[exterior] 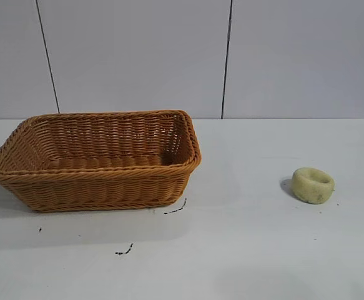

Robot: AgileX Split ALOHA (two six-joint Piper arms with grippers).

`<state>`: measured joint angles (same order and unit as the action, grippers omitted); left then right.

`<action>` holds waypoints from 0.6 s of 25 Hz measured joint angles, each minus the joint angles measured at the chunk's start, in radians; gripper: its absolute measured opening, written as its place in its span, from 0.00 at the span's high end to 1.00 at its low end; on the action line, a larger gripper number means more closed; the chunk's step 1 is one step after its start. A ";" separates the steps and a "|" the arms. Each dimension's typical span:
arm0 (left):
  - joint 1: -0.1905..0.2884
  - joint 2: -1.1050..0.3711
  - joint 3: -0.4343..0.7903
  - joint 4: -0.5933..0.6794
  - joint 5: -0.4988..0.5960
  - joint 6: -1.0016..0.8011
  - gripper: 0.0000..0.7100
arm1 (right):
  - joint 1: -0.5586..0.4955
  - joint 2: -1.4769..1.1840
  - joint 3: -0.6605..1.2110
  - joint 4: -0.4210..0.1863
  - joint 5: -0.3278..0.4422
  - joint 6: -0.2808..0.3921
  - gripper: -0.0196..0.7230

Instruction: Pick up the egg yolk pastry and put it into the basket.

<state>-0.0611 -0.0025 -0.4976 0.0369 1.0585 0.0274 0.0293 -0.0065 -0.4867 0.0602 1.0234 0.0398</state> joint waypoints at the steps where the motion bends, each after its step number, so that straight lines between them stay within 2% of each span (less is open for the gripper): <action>1: 0.000 0.000 0.000 0.000 0.000 0.000 0.02 | 0.000 0.000 0.000 0.000 0.000 0.000 0.10; 10: 0.000 0.000 0.000 0.000 0.000 0.000 0.02 | 0.000 0.000 0.000 0.000 0.000 0.000 0.10; 15: 0.000 0.000 0.000 0.000 0.000 0.000 0.02 | 0.000 0.086 -0.005 0.002 -0.001 0.000 0.05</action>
<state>-0.0611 -0.0025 -0.4976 0.0369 1.0585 0.0274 0.0293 0.0790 -0.4919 0.0621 1.0224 0.0398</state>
